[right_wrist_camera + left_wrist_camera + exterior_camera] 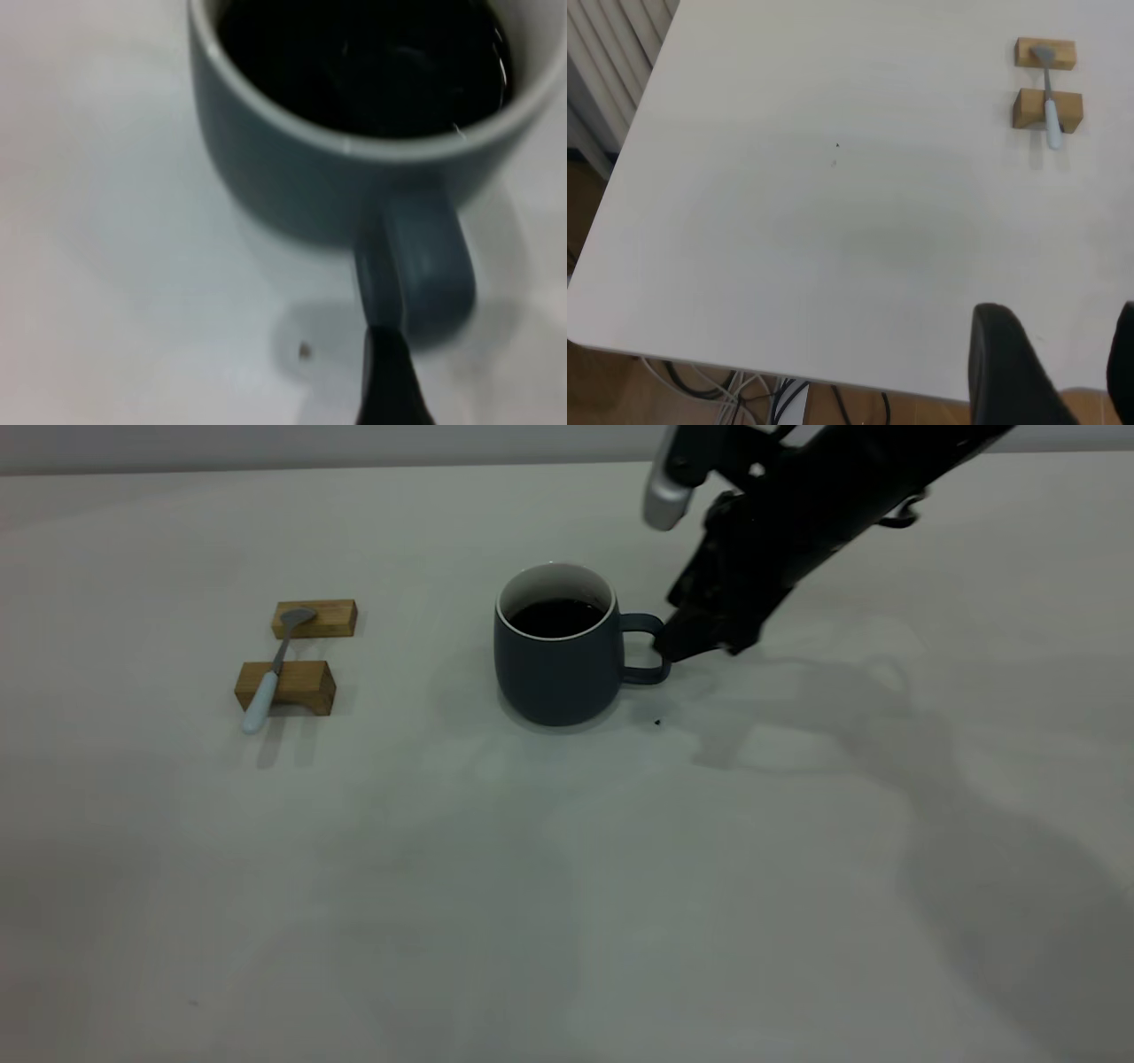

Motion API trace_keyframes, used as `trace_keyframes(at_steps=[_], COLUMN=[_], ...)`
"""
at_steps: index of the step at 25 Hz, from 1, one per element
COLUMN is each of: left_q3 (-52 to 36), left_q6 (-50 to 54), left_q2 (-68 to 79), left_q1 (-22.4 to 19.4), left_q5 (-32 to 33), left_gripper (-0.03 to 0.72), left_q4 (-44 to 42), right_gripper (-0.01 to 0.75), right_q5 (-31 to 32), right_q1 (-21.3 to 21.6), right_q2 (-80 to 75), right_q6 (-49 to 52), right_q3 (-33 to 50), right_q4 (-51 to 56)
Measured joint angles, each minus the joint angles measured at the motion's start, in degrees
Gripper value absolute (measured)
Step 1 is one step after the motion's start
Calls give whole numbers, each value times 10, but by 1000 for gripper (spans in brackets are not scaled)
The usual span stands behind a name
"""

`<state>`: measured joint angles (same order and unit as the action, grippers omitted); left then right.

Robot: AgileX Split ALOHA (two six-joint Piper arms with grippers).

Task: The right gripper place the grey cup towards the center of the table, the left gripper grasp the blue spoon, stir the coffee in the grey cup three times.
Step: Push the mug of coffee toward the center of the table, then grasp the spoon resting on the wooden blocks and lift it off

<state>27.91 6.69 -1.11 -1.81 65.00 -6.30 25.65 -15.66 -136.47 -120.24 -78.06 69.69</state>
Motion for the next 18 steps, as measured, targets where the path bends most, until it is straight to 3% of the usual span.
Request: trace_keyframes(at_steps=[5, 7, 11, 13, 18], left_q3=[0, 0, 0, 0, 0], left_q6=[0, -1, -1, -1, -1], left_q2=[0, 0, 0, 0, 0], left_q1=[0, 0, 0, 0, 0], left_q5=[0, 0, 0, 0, 0], left_gripper=[359, 359, 359, 359, 359], left_q4=[0, 0, 0, 0, 0], right_gripper=[520, 520, 520, 519, 512], right_q5=[3, 8, 12, 61, 286], right_q1=[12, 13, 15, 28, 51], right_q2=[69, 106, 217, 286, 464], right_q6=[8, 63, 416, 632, 1061], right_q3=[77, 108, 154, 169, 189], right_q4=[-3, 12, 20, -58, -533])
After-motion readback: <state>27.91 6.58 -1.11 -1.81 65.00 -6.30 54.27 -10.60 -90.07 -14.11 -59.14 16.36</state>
